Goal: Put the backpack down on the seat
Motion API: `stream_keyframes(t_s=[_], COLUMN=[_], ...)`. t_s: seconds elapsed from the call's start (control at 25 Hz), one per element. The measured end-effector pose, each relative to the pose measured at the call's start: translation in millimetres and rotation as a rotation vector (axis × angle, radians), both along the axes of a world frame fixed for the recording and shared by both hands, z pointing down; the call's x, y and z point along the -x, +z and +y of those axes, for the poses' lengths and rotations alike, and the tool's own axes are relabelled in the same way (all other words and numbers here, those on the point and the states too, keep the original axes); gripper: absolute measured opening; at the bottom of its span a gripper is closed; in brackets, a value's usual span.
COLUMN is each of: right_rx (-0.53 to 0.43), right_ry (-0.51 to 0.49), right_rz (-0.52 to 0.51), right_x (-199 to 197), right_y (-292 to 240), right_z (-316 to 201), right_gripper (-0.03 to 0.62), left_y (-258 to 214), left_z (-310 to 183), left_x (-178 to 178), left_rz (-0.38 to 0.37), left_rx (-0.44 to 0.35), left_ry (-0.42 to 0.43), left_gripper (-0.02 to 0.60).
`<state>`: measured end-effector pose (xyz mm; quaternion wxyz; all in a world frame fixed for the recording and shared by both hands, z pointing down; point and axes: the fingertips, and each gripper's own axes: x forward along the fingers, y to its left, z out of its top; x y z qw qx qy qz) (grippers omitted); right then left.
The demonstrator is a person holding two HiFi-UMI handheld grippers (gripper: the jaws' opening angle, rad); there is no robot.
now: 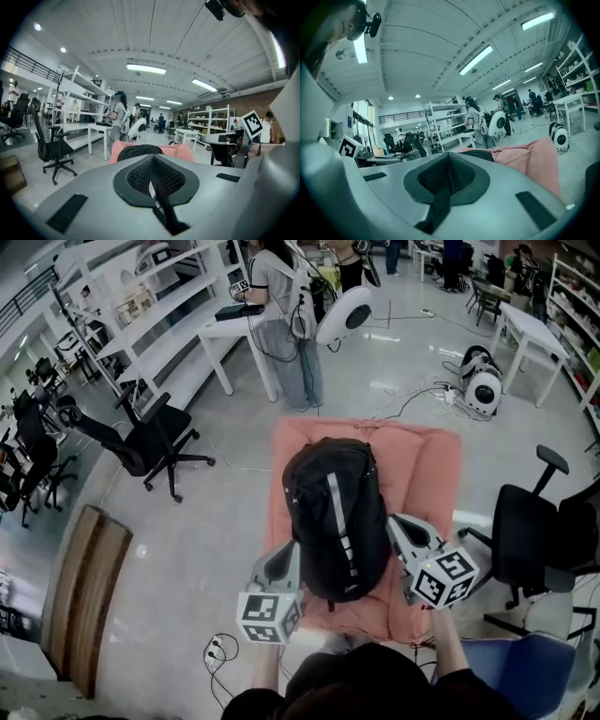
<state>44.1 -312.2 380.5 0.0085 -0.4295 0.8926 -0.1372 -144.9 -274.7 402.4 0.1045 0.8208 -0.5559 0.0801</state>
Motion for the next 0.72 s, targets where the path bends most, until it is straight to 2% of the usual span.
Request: stream_keyframes(t_s=[0.28,0.48,0.72], right_rx=[-0.089,-0.159,-0.209], right_ry=[0.047,0.092,0.087], right_rz=[-0.014,0.01,0.009], right_x=[-15.3,-24.8,-22.5], right_y=[-24.7,-37.3,-47.7], right_z=[20.6,25.9,23.8], right_gripper=[0.014,0.014,0.012], left_y=[-25.4,-40.2,-48.6], left_z=[18.6,22.8,19.2], left_x=[14.7,24.8,31.4], left_rz=[-0.021,0.016,-0.007], left_rx=[-0.076,-0.114,-0.168], left_ry=[-0.057,-0.096,-0.109], left_gripper=[0.014,0.014,0.014])
